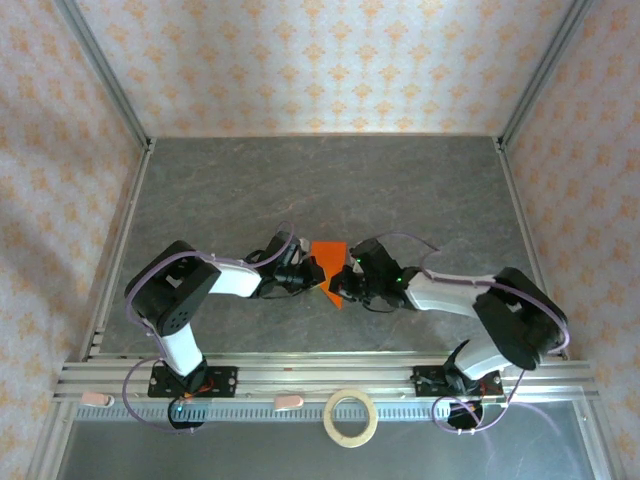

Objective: Fold a paper plane with a square sheet of paper (pick it up from the middle)

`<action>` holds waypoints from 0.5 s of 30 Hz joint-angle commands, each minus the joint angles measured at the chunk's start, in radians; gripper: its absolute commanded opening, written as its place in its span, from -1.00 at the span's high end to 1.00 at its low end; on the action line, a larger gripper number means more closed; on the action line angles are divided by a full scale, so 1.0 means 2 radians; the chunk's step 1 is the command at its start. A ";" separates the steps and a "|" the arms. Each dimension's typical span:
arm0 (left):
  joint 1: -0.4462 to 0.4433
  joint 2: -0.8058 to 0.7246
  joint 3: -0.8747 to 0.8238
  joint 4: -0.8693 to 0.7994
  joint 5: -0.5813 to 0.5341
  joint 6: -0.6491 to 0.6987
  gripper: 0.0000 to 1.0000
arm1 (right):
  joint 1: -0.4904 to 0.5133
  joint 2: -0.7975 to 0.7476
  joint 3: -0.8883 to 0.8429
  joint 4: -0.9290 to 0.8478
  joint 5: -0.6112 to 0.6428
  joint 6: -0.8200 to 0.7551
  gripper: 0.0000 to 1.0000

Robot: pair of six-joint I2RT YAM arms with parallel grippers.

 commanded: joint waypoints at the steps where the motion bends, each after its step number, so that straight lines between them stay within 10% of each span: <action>1: 0.001 0.003 -0.012 -0.017 -0.030 -0.005 1.00 | 0.002 0.030 0.011 0.031 0.022 0.019 1.00; 15: 0.001 -0.061 0.027 -0.057 -0.025 0.038 0.82 | 0.003 0.058 -0.039 -0.009 0.036 0.000 1.00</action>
